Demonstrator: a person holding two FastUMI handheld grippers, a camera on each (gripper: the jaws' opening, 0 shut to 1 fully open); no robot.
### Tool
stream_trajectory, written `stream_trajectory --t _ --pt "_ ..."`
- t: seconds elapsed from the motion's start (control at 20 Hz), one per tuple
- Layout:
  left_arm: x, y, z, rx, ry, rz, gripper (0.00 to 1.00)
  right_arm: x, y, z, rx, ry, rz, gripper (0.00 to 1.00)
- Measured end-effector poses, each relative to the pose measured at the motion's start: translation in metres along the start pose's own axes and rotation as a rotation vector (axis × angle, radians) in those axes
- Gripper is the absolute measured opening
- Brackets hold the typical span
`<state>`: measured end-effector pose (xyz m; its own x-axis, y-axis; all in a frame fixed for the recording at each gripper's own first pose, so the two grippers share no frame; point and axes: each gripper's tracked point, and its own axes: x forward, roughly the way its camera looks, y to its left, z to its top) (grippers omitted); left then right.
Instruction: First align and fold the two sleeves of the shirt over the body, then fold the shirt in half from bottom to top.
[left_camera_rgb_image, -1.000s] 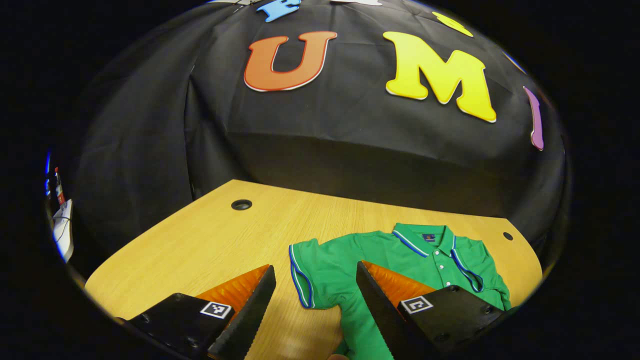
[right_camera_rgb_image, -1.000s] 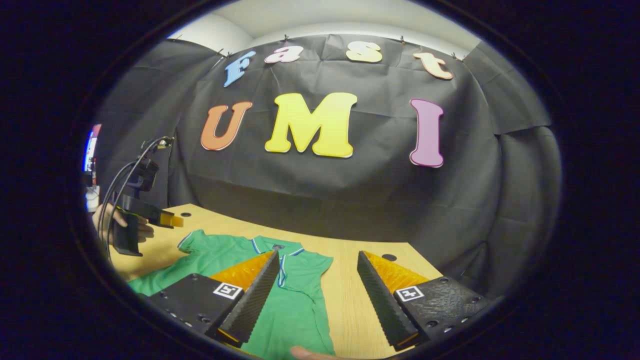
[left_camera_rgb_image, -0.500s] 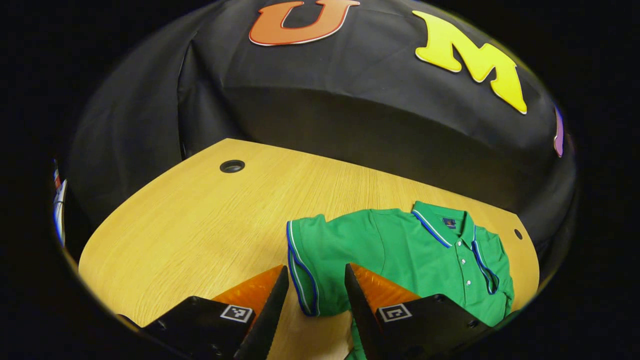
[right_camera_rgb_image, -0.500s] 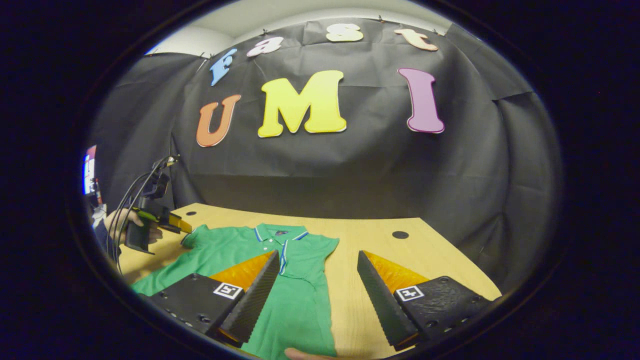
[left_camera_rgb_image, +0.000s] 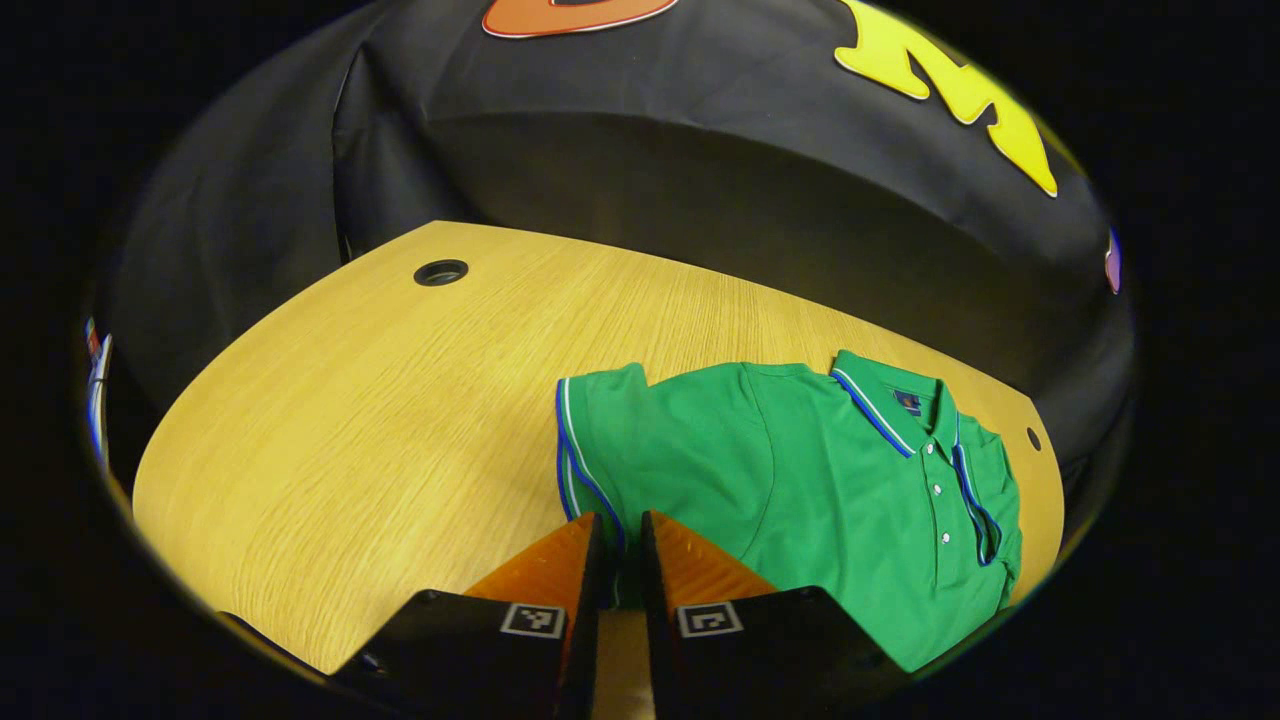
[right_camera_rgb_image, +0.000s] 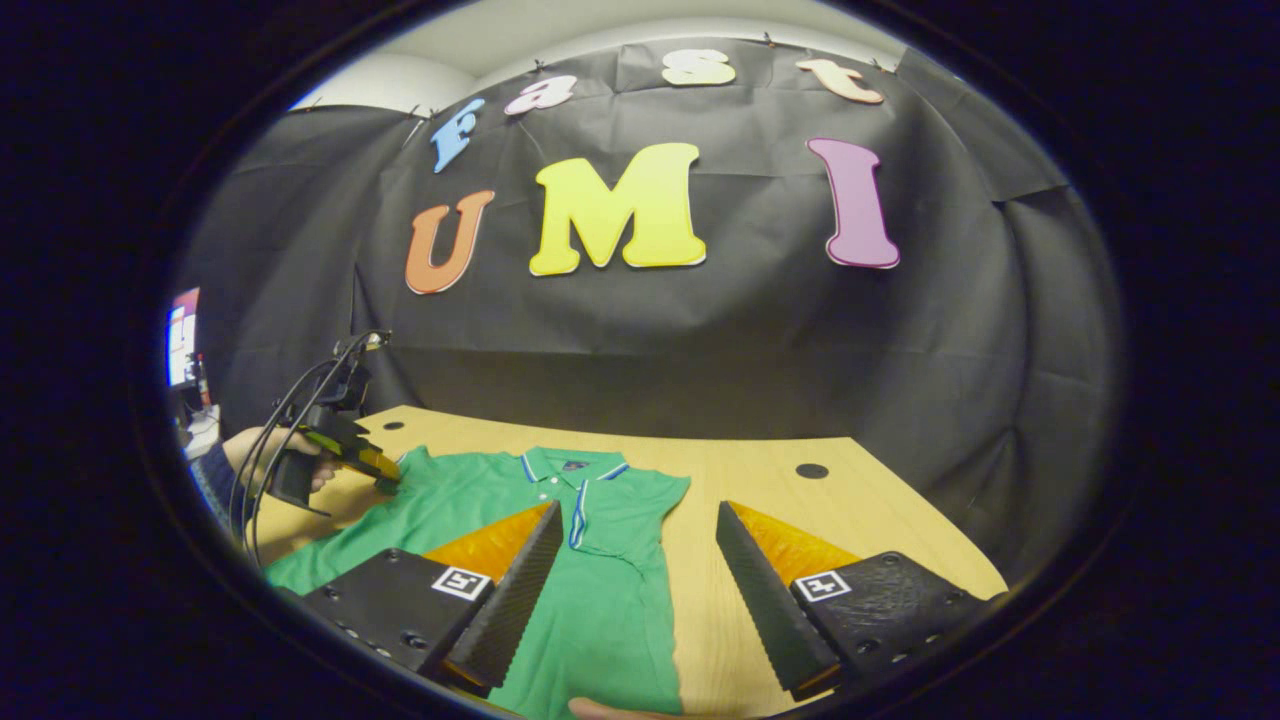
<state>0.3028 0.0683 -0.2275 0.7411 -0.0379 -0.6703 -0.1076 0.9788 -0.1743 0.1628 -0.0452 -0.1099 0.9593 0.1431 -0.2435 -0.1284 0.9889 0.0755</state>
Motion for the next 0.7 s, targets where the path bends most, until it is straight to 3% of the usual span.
stream_trajectory --t 0.05,0.2,0.45,0.7 --pt "0.002 -0.001 0.001 0.000 -0.006 -0.001 0.18 0.000 0.000 0.000 0.001 0.000 -0.001 0.94" --pt "-0.003 -0.008 0.002 -0.016 -0.004 -0.013 0.07 -0.001 -0.001 0.001 0.013 -0.002 0.002 0.94" --pt "-0.020 -0.034 0.017 0.042 -0.039 -0.039 0.06 -0.002 -0.001 0.001 0.020 -0.005 0.004 0.95" --pt "-0.027 -0.085 0.013 0.246 -0.035 -0.055 0.06 -0.002 -0.002 0.001 0.012 -0.010 -0.005 0.94"
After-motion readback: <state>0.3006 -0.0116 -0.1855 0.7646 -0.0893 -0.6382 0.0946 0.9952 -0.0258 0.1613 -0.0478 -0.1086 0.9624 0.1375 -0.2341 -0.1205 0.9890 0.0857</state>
